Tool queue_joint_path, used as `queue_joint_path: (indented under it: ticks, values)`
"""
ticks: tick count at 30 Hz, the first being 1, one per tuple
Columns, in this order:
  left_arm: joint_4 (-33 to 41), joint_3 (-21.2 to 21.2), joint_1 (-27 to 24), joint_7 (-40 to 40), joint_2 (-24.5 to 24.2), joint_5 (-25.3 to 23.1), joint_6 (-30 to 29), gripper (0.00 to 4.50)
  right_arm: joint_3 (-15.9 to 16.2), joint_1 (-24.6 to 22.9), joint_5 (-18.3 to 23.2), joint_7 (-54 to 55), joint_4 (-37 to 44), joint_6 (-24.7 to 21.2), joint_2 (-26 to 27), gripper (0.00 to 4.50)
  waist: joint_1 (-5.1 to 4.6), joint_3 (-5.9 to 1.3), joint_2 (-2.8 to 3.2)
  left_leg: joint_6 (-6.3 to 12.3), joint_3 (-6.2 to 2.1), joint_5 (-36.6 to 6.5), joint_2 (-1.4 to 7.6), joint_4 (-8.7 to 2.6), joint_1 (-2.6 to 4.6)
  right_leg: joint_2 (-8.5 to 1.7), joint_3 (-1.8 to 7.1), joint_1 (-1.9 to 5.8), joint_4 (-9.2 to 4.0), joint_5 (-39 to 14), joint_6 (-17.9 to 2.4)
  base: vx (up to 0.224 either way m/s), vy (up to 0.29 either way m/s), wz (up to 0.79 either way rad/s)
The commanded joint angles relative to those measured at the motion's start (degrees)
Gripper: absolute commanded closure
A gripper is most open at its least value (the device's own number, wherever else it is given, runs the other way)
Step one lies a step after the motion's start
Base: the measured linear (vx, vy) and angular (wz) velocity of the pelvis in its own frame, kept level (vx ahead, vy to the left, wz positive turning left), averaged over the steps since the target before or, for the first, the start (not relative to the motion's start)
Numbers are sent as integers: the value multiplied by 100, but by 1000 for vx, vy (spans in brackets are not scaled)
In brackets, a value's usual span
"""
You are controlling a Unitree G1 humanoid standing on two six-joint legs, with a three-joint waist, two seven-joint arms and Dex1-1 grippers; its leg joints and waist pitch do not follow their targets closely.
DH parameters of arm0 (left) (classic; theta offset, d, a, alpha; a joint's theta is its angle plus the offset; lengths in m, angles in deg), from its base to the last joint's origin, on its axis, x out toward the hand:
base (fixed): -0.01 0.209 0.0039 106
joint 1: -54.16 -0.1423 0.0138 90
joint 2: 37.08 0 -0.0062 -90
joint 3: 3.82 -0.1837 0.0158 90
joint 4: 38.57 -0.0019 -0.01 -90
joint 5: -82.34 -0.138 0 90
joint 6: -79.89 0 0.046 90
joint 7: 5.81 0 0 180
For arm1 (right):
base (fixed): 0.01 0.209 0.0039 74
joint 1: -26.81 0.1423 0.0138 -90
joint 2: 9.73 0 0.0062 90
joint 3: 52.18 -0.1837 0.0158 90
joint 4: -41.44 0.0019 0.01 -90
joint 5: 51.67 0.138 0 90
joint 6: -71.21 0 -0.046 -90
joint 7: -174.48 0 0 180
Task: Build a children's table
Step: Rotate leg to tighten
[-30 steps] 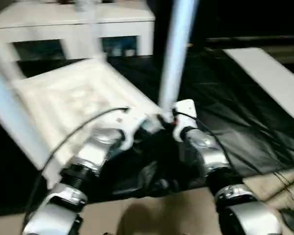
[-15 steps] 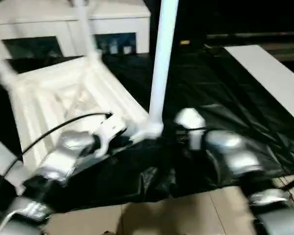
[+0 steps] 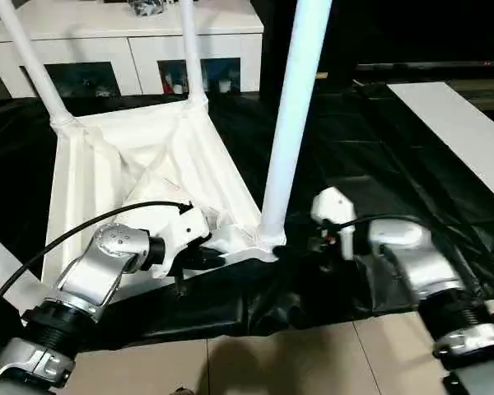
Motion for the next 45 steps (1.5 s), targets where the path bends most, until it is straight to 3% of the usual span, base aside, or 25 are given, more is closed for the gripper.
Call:
queue_joint_path:
  ticks: [1,3,9,16,20,24,28,32,35,38,40,42,45]
  values:
    - [101,-226,20,162,60,25,17,450,56,230,-105,144,-238,61,70,89,-16,-381,13,87,24,-1676,69,-421,126,-158,129,222,-400,-1334,-1348,0,0,0]
    - [84,-221,11,134,54,-1,39,450,71,372,-177,239,-465,78,144,89,-19,-380,13,96,22,-1614,70,-423,115,-152,125,237,-377,-1191,-1387,0,0,0]
    - [87,-184,0,152,31,-31,42,450,99,502,-179,215,-587,53,158,159,-13,-370,-10,117,23,-1640,72,-428,106,-164,128,254,-384,-1295,-1302,0,0,0]
    - [75,-175,-36,145,28,-48,63,450,59,596,-201,120,-828,169,151,179,-23,-377,0,115,22,-1616,72,-422,108,-160,129,250,-378,-1275,-1313,0,0,0]
    - [55,-130,-39,61,85,-26,-30,450,-112,554,1,301,-805,96,265,181,-27,-377,2,129,25,-1607,69,-419,102,-160,128,254,-376,-1235,-1341,0,0,0]
    - [-93,-38,59,-473,376,-119,-202,450,-364,567,26,1246,-933,-139,582,183,-57,-367,-2,41,13,-1676,62,-436,99,-167,123,258,-393,-1457,-1283,0,0,0]
    - [-497,176,396,-1742,1226,-254,-696,450,-797,527,131,3003,-1015,-628,1305,183,-92,-355,-1,-121,11,-1739,49,-447,118,-167,139,234,-433,-1737,-1137,0,0,0]
    - [-879,364,765,-2708,1860,-355,-1063,450,-860,561,-117,4204,-1206,-673,1683,183,-91,-369,-10,-145,10,-1780,24,-436,121,-164,124,216,-474,-1851,-1021,0,0,0]
    - [-1325,364,1024,-3343,2104,-636,-994,450,-893,681,-354,5096,-1401,-599,1942,183,-89,-383,-14,-96,13,-1725,21,-426,112,-153,120,212,-481,-1737,-953,0,0,0]
    - [-1610,297,1131,-3579,2170,-836,-914,450,-776,797,-568,5375,-1503,-571,2128,183,-60,-395,6,-92,14,-1645,13,-420,111,-148,119,214,-463,-1527,-948,0,0,0]
    - [-1635,271,1133,-3588,2142,-872,-924,450,-841,806,-426,5258,-1491,-479,2213,183,-58,-398,-3,-35,13,-1578,17,-422,86,-146,114,241,-441,-1285,-960,0,0,0]
    - [-1607,237,1108,-3522,2073,-881,-936,450,-972,763,-180,4981,-1361,-349,2260,127,-54,-394,-21,19,16,-1585,15,-423,74,-153,114,254,-436,-1263,-970,0,0,0]
    - [-1530,218,1066,-3370,1967,-866,-955,450,-957,729,-108,4673,-1216,-221,2207,104,-55,-382,-17,55,11,-1699,22,-434,69,-159,106,249,-454,-1411,-956,0,0,0]
